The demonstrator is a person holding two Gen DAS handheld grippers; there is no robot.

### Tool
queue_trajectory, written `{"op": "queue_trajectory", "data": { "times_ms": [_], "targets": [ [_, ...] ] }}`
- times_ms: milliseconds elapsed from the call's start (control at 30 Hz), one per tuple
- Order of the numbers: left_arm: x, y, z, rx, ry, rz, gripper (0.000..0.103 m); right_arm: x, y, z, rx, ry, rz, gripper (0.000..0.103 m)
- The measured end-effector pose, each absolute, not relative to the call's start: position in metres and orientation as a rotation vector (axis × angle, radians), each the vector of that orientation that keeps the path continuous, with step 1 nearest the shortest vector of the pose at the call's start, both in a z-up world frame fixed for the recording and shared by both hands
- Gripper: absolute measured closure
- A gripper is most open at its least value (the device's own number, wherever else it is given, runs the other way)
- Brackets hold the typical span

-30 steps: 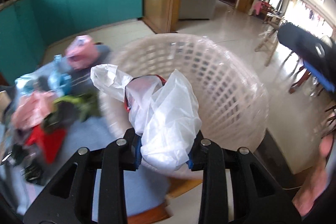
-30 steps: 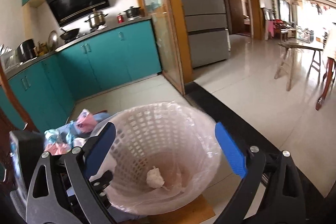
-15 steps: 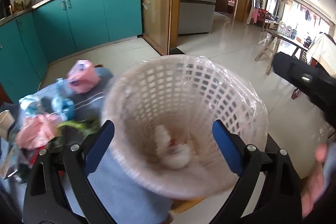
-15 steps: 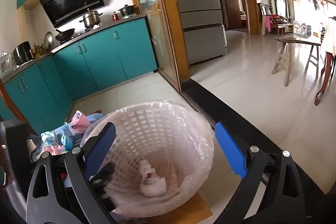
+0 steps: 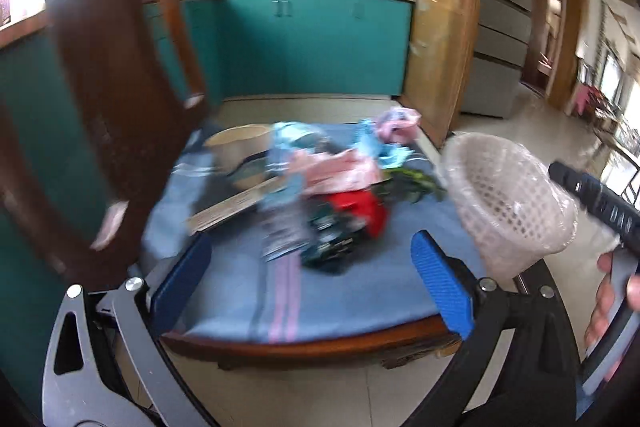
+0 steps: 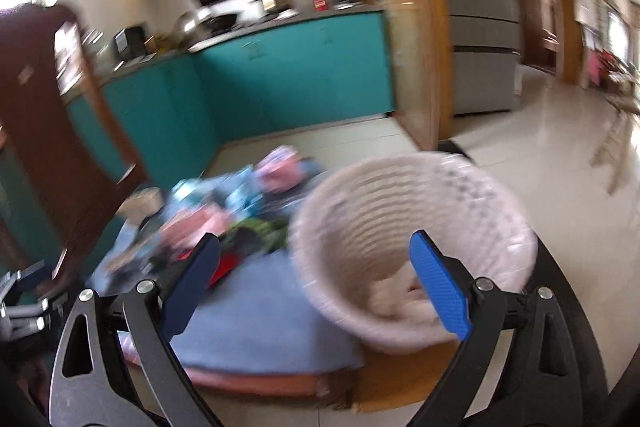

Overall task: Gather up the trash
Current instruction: 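Return both grippers toward the table above the remaining trash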

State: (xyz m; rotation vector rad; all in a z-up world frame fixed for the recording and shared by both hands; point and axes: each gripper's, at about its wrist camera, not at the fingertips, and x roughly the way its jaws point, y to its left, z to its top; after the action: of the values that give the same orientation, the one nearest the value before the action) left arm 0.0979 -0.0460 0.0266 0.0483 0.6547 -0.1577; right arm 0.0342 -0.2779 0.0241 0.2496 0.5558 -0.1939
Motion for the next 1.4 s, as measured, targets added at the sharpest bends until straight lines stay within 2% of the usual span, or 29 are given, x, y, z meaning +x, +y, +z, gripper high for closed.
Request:
{"op": "queue_trajectory", "data": {
  "times_ms": [333, 1400],
  "targets": [
    [0.096, -0.005, 0.012, 0.023, 0.699, -0.144, 0.004, 0.041, -0.208, 0.012, 0.134, 0.614, -0.063, 0.01],
    [0.096, -0.024, 0.001, 0.037, 0.741, -0.174, 0.003, 0.044, -0.213, 0.004, 0.103, 0.635, -0.071, 0.01]
  ]
}}
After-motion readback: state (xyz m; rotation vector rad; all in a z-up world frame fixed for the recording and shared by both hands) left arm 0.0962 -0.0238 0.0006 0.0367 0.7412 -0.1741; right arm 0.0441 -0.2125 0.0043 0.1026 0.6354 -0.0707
